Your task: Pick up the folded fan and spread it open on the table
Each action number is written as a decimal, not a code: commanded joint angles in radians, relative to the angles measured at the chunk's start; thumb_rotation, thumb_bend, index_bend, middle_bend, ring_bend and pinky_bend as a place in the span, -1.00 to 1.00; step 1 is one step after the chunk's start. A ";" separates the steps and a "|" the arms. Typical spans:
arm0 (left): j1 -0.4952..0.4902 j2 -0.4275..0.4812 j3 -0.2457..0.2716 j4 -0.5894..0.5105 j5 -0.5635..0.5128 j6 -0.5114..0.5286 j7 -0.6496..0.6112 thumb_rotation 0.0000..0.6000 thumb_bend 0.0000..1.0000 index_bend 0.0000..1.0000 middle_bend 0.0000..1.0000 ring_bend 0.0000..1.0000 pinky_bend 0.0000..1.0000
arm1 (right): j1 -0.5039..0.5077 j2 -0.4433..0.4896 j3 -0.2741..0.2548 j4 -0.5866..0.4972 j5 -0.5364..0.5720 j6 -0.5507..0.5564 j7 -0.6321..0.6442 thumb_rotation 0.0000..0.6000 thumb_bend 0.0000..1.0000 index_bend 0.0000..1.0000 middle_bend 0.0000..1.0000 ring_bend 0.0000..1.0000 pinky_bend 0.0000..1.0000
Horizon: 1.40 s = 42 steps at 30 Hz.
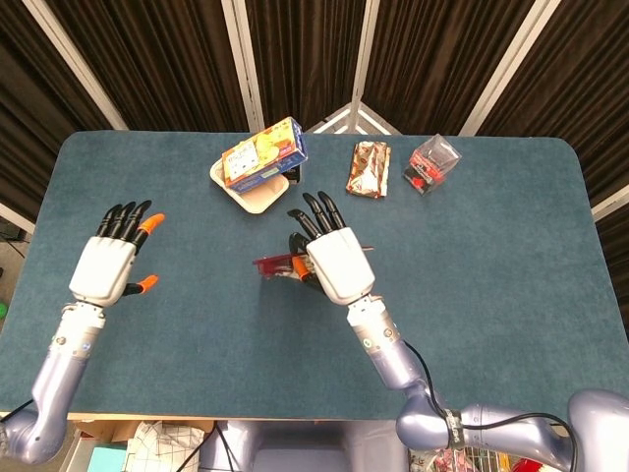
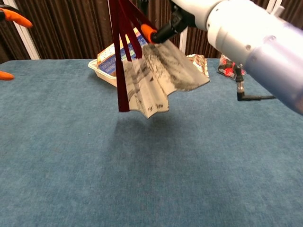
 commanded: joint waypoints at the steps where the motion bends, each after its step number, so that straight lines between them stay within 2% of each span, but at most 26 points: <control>1: -0.021 -0.027 -0.005 0.007 -0.019 -0.017 0.013 1.00 -0.63 -0.57 -0.92 -1.00 -1.00 | 0.016 -0.008 0.010 0.008 0.017 0.004 -0.006 1.00 0.08 0.43 -0.50 -0.92 -1.00; 16: -0.142 -0.224 -0.026 0.089 -0.109 -0.091 0.043 1.00 -0.44 -0.28 -0.83 -1.00 -1.00 | 0.058 -0.002 0.017 0.003 0.064 0.031 -0.036 1.00 0.08 0.43 -0.50 -0.92 -1.00; 32: -0.230 -0.378 -0.047 0.174 -0.153 -0.107 0.054 1.00 -0.36 -0.20 -0.79 -1.00 -1.00 | 0.087 0.014 0.000 -0.031 0.086 0.057 -0.057 1.00 0.08 0.44 -0.49 -0.92 -1.00; 42: -0.265 -0.443 -0.047 0.199 -0.197 -0.112 0.092 1.00 -0.03 -0.11 -0.78 -1.00 -1.00 | 0.095 0.027 -0.019 -0.049 0.096 0.071 -0.070 1.00 0.08 0.44 -0.49 -0.92 -1.00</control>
